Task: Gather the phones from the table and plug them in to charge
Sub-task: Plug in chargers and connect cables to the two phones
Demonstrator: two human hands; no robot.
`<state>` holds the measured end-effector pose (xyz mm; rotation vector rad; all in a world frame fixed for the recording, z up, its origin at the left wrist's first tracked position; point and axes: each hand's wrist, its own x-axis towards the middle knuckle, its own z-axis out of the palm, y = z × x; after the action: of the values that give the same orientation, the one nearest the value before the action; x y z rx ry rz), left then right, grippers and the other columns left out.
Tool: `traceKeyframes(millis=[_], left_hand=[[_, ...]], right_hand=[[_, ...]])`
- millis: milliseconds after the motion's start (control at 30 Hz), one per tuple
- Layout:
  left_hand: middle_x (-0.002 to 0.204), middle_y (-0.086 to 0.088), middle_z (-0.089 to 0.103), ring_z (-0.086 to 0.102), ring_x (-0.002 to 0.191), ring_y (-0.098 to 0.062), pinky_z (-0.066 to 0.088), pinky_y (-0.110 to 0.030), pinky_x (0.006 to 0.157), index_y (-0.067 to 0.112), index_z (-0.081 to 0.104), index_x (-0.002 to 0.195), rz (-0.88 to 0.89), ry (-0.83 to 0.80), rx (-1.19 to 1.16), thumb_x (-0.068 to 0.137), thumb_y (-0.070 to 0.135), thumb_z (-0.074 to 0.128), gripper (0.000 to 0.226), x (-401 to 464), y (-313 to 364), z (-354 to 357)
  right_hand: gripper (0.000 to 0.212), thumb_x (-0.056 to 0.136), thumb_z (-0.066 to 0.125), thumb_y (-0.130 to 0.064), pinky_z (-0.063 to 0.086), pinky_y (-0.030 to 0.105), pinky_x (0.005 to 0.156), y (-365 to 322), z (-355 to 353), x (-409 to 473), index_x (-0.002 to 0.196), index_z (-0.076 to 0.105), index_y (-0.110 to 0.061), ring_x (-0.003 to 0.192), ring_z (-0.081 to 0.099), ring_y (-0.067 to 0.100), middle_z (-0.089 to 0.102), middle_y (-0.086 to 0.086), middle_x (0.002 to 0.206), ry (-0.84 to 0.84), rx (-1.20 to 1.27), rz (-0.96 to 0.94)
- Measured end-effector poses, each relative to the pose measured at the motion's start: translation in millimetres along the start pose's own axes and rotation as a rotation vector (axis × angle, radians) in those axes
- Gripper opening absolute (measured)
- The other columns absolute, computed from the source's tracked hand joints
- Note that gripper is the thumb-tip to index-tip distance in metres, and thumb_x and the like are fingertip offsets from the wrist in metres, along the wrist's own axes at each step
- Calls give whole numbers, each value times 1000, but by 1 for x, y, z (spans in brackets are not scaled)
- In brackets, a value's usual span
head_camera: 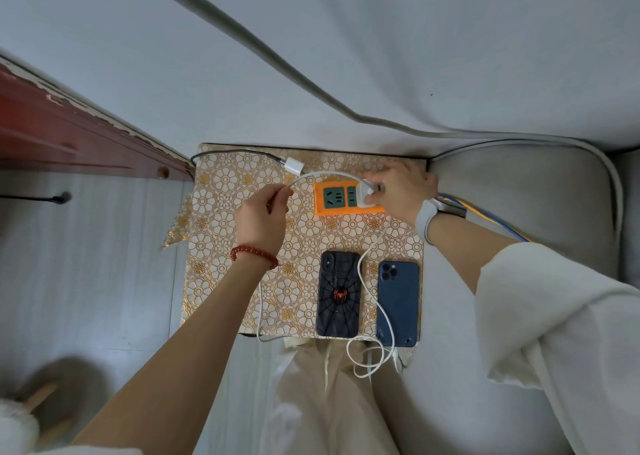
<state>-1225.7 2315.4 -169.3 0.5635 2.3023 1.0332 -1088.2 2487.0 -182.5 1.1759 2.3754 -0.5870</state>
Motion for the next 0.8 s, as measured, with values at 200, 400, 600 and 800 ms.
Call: traceKeyframes(millis=[200, 400, 600, 800], left_hand=[[64, 5, 56, 53, 63, -17, 47, -30, 59, 21, 61, 83, -18, -126, -22, 91, 24, 48, 15, -6, 0, -14], [70, 4, 60, 46, 56, -5, 35, -19, 51, 26, 57, 70, -112, -302, 66, 86, 38, 52, 21, -44, -32, -26], [89, 3, 64, 58, 86, -10, 44, -26, 84, 16, 61, 85, -183, -476, 168, 85, 20, 58, 5, -82, -69, -33], [80, -13, 68, 69, 80, -28, 60, -33, 66, 7, 58, 84, -598, -591, -370, 88, 0, 48, 13, -108, -67, -54]], right_hand=[[37, 83, 57, -44, 28, 51, 98, -1, 0, -2, 120, 52, -41, 129, 31, 32, 46, 5, 136, -23, -24, 42], [46, 90, 50, -29, 30, 50, 105, -15, 16, -39, 133, 39, -22, 135, 27, 30, 36, 11, 145, 212, 93, 100], [36, 88, 44, 2, 32, 41, 110, -47, 48, -136, 123, 49, 1, 127, 42, 33, 49, 21, 131, 674, 631, 12], [40, 91, 38, -1, 37, 21, 102, -72, 97, -216, 127, 46, -14, 116, 49, 9, 53, 1, 128, 7, 933, 78]])
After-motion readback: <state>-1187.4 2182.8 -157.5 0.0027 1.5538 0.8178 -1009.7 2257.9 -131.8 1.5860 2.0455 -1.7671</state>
